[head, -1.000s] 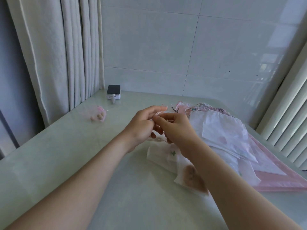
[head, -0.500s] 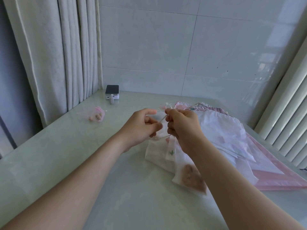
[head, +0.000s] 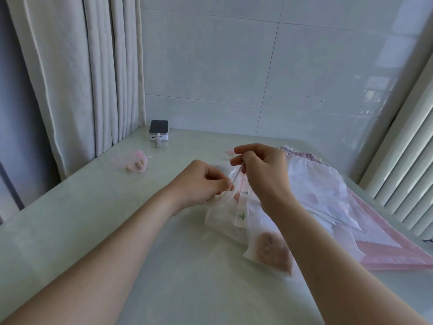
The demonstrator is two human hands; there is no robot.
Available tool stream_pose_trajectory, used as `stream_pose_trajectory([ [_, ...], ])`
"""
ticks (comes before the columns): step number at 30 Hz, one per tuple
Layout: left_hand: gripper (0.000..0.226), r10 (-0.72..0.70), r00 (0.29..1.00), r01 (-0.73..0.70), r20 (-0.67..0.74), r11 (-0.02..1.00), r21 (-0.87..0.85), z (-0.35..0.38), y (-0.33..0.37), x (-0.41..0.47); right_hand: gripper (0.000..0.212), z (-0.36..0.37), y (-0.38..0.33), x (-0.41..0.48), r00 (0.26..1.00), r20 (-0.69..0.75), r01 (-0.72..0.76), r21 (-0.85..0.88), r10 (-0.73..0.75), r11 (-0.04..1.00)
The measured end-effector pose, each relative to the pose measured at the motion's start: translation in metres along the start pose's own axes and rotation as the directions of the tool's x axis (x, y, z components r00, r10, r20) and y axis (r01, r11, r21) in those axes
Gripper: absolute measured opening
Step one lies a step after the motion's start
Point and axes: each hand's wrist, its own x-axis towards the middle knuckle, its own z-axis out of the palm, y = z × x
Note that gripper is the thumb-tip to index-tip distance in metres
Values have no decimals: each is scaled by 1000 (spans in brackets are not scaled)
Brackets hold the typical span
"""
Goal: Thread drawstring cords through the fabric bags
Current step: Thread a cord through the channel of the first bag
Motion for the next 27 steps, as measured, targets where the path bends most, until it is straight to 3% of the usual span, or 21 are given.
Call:
stream_pose_trajectory([
  [5,26,27,996,-26,87,1000,-13,-1,5,-3,32,2,11,1,984,107,153,-92,-143,984],
  [8,25,66,992,-60,108,997,-53,-2,4,-2,30,1,11,0,976,148,169,-40,-161,985],
  [10,27,70,991,-59,113,994,-96,-3,2,0,33,1,11,0,967,159,215,-106,-197,971],
  [13,30,21,994,0,111,984,-180,-6,2,3,36,5,16,0,932,219,345,-289,-290,893],
  [19,22,-109,987,146,120,919,-367,-11,-4,7,42,6,15,-5,862,362,484,-381,-355,788],
  [23,21,-173,981,193,85,871,-452,-12,-2,11,23,8,20,0,807,351,590,-427,-476,685],
  [27,12,-192,976,216,100,862,-458,-12,-1,11,11,9,26,5,758,450,652,-521,-472,551],
])
